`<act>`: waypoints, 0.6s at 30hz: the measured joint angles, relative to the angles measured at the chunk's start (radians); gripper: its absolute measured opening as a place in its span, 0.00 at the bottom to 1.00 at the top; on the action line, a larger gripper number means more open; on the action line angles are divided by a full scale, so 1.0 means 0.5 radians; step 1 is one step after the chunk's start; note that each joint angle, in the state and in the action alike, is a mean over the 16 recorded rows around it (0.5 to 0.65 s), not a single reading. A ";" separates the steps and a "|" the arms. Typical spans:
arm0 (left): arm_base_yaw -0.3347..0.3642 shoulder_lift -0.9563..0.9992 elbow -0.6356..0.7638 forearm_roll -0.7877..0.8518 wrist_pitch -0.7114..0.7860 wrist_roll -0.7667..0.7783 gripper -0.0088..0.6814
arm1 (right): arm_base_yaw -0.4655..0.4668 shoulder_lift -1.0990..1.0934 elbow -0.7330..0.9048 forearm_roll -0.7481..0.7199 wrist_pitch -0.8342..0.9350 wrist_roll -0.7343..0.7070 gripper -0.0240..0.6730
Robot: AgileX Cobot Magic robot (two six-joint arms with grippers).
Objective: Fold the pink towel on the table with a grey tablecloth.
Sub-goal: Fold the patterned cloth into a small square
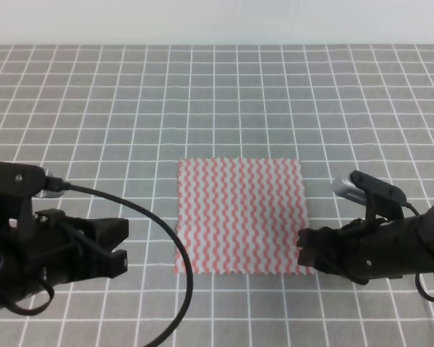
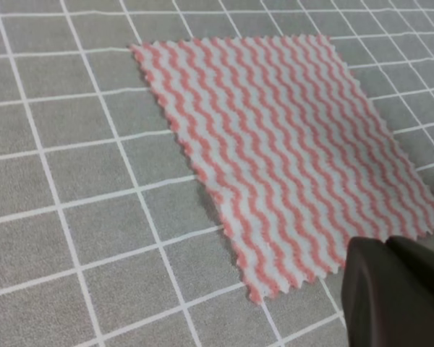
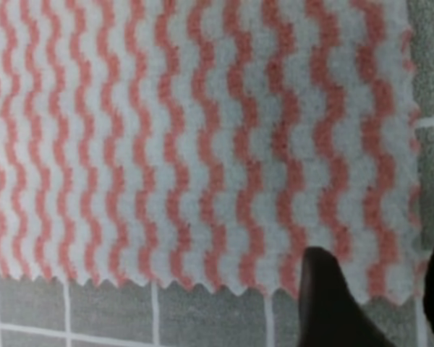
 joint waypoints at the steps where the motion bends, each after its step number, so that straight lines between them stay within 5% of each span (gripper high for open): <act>1: 0.000 0.000 0.000 0.000 0.000 0.000 0.01 | 0.000 0.003 0.000 -0.005 -0.002 0.000 0.42; 18: 0.000 -0.003 0.000 0.000 0.007 0.011 0.01 | 0.002 0.087 -0.003 -0.020 0.009 0.000 0.43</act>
